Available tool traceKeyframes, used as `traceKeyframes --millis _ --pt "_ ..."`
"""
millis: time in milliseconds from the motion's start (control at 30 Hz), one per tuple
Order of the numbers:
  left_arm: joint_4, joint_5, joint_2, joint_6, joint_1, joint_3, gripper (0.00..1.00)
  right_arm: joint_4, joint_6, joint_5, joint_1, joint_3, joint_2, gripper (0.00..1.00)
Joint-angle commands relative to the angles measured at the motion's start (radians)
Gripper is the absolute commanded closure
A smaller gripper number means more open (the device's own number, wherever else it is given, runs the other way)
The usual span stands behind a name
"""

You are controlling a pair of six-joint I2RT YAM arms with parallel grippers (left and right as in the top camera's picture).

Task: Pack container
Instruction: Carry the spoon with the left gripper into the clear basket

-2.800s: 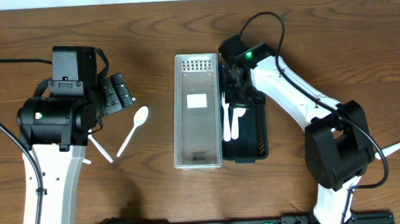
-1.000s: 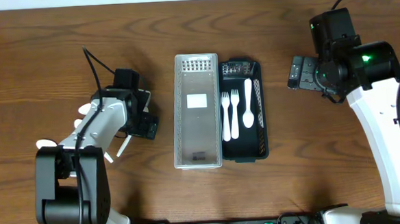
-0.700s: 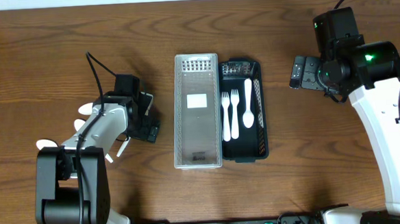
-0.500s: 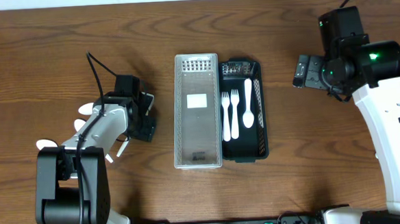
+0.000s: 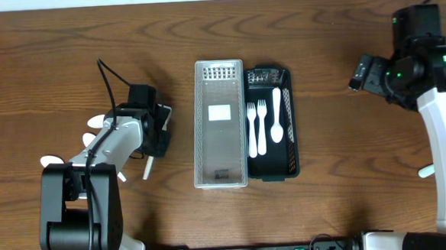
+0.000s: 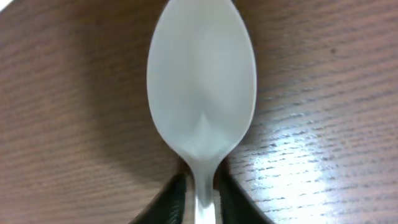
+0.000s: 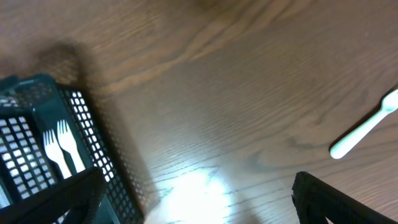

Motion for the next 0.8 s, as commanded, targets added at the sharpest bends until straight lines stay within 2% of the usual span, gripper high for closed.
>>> traceKeyframes --millis 0,67,267,433,500,567,767 --pt "-0.010 -0.015 0.010 0.000 0.005 -0.005 0.92 -0.001 0.015 -0.045 -0.037 0.000 -0.002 0.01" --pt "-0.023 -0.015 0.008 -0.004 0.005 0.006 0.94 -0.004 0.016 -0.047 -0.051 0.000 -0.002 0.01" --pt "-0.107 -0.015 -0.045 -0.036 0.003 0.068 0.94 -0.004 0.015 -0.047 -0.066 0.000 -0.002 0.01" --pt "-0.205 -0.013 -0.165 -0.190 -0.009 0.188 0.94 -0.003 0.014 -0.047 -0.066 0.000 -0.002 0.01" --pt "-0.244 0.028 -0.214 -0.208 -0.031 0.245 0.94 -0.001 0.014 -0.047 -0.066 0.000 -0.002 0.01" --pt "-0.270 0.054 -0.254 -0.238 -0.064 0.293 0.94 0.001 0.011 -0.047 -0.066 0.000 -0.002 0.01" --pt "-0.280 0.053 -0.306 -0.471 -0.216 0.353 0.94 0.002 0.007 -0.041 -0.066 0.000 -0.002 0.01"
